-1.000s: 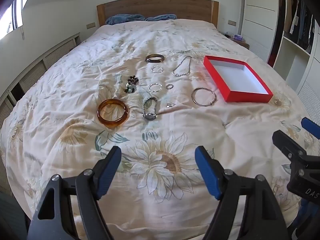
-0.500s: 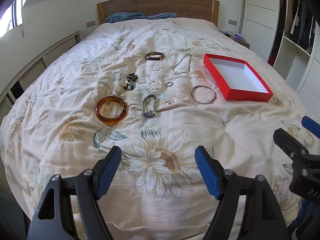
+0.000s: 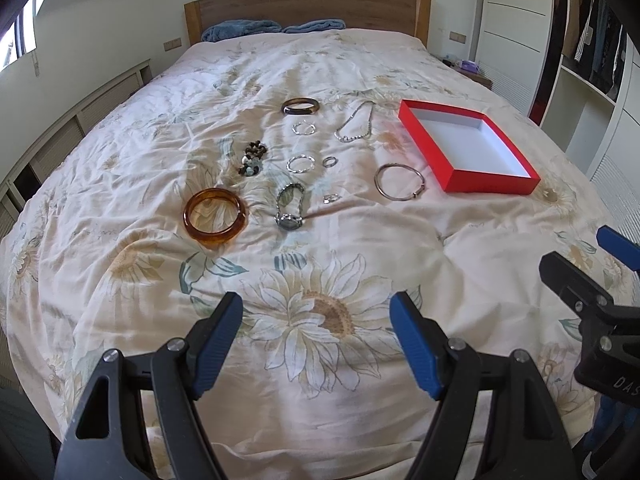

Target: Organize jewelry

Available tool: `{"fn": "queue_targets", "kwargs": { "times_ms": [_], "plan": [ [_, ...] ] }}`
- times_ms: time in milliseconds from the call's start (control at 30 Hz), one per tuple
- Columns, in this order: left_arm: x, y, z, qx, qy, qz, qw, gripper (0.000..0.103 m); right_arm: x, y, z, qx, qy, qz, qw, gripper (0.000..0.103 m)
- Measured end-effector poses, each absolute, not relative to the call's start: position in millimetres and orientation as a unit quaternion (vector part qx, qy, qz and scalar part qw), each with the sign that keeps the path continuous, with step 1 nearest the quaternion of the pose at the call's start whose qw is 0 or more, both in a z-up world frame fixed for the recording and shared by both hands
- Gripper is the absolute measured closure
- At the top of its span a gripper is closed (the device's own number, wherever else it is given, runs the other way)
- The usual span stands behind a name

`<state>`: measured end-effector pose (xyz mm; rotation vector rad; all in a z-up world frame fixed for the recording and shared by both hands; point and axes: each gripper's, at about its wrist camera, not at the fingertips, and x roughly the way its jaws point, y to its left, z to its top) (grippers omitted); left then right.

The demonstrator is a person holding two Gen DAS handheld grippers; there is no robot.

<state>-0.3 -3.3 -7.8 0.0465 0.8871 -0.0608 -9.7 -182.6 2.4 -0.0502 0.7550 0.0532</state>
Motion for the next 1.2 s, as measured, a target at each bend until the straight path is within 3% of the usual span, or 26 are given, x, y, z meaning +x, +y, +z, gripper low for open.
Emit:
{"fn": "queue_targets", "kwargs": {
  "times_ms": [900, 1200],
  "plan": [
    [3.9, 7.3, -10.7, 0.023, 0.435, -0.034, 0.899, 0.028, -3.2, -178.5, -10.4, -0.017, 0.385, 0.041, 0.922, 0.001],
    [14.6, 12.5, -22.7, 0.024, 0.447, -0.031, 0.894, 0.028, 3.0, -170.9, -17.0, -0.017, 0.394, 0.053, 0.917, 0.008]
  ]
}}
